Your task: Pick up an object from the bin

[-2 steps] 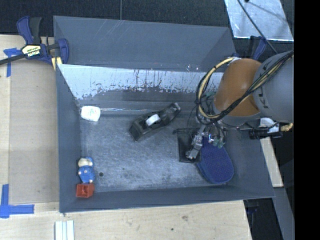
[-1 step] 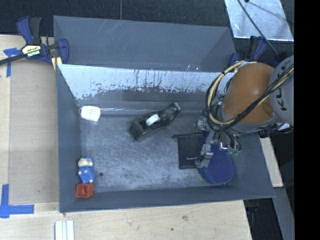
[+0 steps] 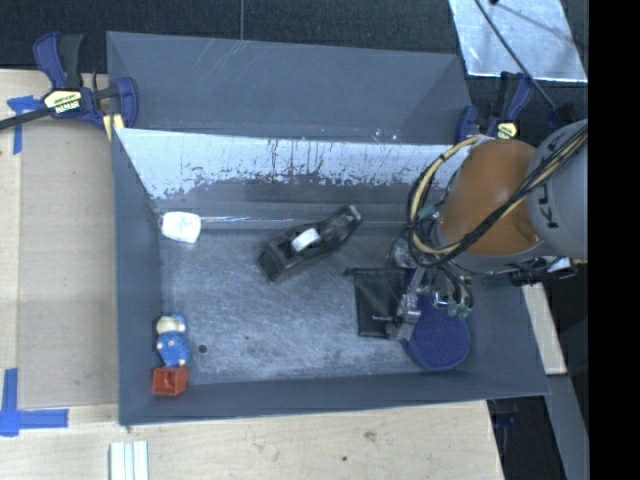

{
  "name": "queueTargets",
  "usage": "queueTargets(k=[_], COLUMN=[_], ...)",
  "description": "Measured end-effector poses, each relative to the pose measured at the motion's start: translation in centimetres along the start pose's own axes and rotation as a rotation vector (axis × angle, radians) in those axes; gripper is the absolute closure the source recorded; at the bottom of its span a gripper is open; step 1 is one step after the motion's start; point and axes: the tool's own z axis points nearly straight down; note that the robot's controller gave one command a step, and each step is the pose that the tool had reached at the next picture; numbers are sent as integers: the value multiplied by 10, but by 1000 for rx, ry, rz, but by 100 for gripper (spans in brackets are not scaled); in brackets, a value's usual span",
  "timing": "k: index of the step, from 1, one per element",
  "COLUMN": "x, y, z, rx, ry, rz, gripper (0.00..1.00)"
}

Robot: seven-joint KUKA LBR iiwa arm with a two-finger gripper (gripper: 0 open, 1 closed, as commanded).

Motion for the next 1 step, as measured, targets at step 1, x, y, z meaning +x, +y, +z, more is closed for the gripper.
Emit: queueTargets(k=[1], x=[0], y=[0], z=[-2], rx=[0], ry=[-2], rz=[0], gripper=[100])
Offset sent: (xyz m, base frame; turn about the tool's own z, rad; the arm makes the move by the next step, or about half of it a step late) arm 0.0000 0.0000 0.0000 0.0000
